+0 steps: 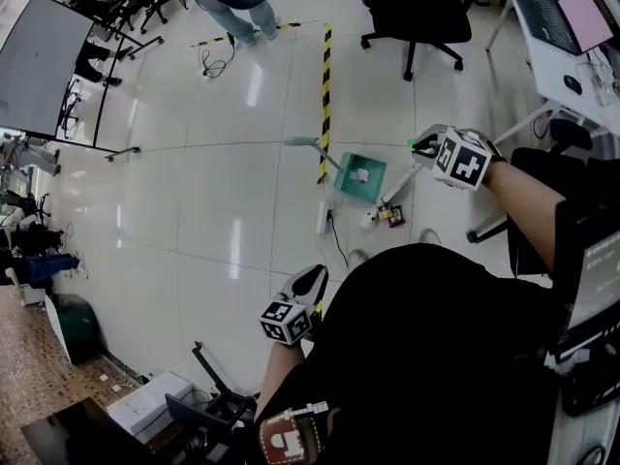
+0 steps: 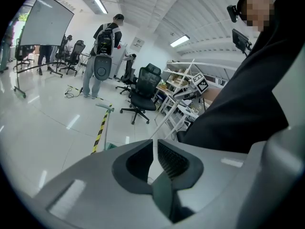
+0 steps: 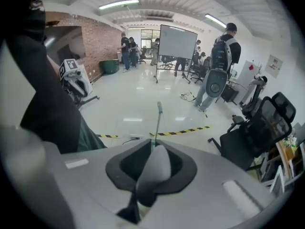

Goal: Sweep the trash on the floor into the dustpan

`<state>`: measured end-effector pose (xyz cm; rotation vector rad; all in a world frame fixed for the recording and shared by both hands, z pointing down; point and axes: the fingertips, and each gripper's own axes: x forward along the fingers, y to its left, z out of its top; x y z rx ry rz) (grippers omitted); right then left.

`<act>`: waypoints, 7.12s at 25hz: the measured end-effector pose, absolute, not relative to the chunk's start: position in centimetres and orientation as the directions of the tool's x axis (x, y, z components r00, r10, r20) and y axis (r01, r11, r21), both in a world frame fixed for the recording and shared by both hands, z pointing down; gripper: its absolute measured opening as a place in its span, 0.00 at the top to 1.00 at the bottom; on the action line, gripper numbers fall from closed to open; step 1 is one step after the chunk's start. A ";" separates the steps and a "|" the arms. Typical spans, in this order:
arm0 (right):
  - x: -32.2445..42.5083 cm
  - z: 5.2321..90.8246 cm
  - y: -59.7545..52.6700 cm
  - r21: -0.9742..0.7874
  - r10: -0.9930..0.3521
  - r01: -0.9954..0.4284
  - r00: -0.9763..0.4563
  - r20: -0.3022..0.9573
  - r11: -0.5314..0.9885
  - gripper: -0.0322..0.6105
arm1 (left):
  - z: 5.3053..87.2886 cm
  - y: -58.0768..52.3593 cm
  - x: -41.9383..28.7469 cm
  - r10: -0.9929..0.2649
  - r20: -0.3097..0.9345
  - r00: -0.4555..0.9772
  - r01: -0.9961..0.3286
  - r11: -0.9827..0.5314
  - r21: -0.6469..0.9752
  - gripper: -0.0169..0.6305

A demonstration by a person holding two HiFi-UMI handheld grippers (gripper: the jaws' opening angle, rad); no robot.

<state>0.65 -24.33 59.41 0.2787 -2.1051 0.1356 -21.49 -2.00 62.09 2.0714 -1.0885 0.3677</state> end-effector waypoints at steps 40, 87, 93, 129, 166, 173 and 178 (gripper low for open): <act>-0.8 62.3 -26.7 0.019 -0.304 -0.463 -0.549 0.779 0.886 0.92 | 62.1 -0.3 -22.6 -0.617 0.551 0.562 -0.817 -0.306 0.490 0.92; -10.0 60.4 -28.7 0.175 -0.258 -0.192 -0.637 0.726 0.966 0.92 | 57.6 -2.6 -25.7 -0.738 0.475 0.480 -0.860 -0.291 0.418 0.93; -7.9 61.3 -28.1 0.169 -0.257 -0.199 -0.613 0.747 0.965 0.92 | 57.7 -3.1 -25.3 -0.733 0.471 0.491 -0.855 -0.302 0.422 0.93; -4.8 59.7 -27.8 0.183 -0.287 -0.230 -0.594 0.752 0.956 0.93 | 57.9 -3.3 -23.8 -0.722 0.465 0.513 -0.843 -0.321 0.432 0.93; 13.0 54.8 4.3 0.115 -0.505 -0.659 -0.440 0.743 0.743 0.93 | 54.9 8.3 -12.0 -0.436 0.340 0.833 -0.549 -0.729 0.409 0.93; 17.8 51.8 13.5 0.122 -0.533 -0.641 -0.500 0.683 0.758 0.93 | 51.8 17.6 -5.1 -0.496 0.327 0.805 -0.594 -0.689 0.416 0.93; 19.7 51.4 18.0 0.113 -0.542 -0.648 -0.514 0.665 0.753 0.93 | 50.6 21.2 -3.6 -0.499 0.333 0.800 -0.599 -0.691 0.405 0.93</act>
